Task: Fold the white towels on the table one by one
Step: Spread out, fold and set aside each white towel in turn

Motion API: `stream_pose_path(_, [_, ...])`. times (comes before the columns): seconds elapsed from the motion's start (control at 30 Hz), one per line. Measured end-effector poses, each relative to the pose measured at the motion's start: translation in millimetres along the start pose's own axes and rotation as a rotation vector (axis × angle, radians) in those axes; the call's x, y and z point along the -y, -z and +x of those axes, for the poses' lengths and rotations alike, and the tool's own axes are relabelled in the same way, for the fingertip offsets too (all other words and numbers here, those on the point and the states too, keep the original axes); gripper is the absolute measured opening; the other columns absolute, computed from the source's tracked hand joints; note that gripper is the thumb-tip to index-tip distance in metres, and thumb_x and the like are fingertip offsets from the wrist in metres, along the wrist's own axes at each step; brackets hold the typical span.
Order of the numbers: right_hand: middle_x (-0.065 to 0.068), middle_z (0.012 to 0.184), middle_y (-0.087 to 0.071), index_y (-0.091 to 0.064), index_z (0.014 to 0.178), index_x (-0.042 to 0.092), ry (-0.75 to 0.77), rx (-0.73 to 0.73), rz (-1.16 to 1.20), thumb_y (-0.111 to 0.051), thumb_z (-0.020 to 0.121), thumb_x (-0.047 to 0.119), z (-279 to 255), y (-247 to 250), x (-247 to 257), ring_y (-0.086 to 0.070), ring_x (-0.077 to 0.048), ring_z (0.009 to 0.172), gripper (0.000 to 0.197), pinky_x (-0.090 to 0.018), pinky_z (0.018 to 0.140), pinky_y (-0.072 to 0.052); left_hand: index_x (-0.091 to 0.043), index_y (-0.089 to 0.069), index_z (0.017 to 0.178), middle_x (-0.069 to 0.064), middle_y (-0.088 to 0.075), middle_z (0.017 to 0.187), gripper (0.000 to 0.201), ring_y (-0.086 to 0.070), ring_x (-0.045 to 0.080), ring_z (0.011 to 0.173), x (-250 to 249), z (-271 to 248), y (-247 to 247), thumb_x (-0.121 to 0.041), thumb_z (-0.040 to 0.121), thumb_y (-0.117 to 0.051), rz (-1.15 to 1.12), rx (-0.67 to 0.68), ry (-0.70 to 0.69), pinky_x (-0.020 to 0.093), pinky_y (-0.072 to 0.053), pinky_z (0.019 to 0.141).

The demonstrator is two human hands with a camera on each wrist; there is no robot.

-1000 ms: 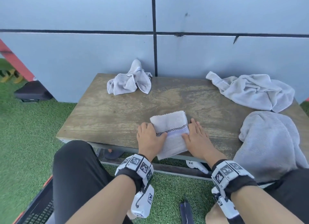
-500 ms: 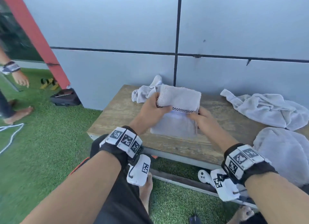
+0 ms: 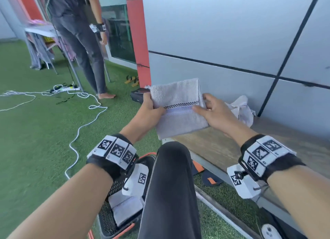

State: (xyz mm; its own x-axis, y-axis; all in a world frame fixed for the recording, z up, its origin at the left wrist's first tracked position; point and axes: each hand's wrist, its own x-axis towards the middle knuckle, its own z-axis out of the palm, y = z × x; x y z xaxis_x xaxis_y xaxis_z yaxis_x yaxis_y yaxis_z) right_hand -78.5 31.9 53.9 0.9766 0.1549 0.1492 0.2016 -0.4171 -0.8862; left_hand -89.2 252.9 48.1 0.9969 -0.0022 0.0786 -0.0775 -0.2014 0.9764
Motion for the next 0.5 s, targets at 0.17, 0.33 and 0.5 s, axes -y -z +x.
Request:
stream_pose_path(0.17, [0.003, 0.110, -0.072, -0.058, 0.123, 0.017, -0.044, 0.139, 0.029, -0.064, 0.098, 0.021, 37.4, -53.6, -7.0, -0.071, -0.005, 0.090, 0.026, -0.019, 0.066, -0.059, -0.016, -0.037, 0.127, 0.002, -0.063, 0.110, 0.041, -0.064, 0.013, 0.093, 43.0, 9.2, 42.6, -0.003, 0.095, -0.059, -0.015, -0.098, 0.029, 0.034, -0.058, 0.079])
stream_pose_path(0.33, [0.011, 0.106, -0.071, -0.059, 0.107, 0.032, -0.133, 0.304, 0.002, -0.064, 0.097, 0.013, 75.4, -116.1, -56.8, -0.071, -0.010, 0.098, 0.023, -0.041, 0.090, -0.059, -0.027, -0.042, 0.124, 0.016, -0.071, 0.110, 0.044, -0.070, 0.032, 0.100, 116.5, 26.5, 76.2, -0.006, 0.093, -0.064, -0.021, -0.117, 0.171, 0.051, -0.059, 0.085])
stream_pose_path(0.5, [0.007, 0.115, -0.070, -0.058, 0.122, 0.021, -0.204, 0.497, -0.065, -0.065, 0.096, 0.013, 95.3, -181.8, -123.3, -0.068, -0.007, 0.103, 0.028, -0.037, 0.097, -0.054, -0.030, -0.039, 0.131, 0.009, -0.071, 0.113, 0.049, -0.072, 0.025, 0.096, 221.6, 35.2, 94.4, -0.015, 0.093, -0.067, 0.006, -0.123, 0.418, 0.049, -0.060, 0.083])
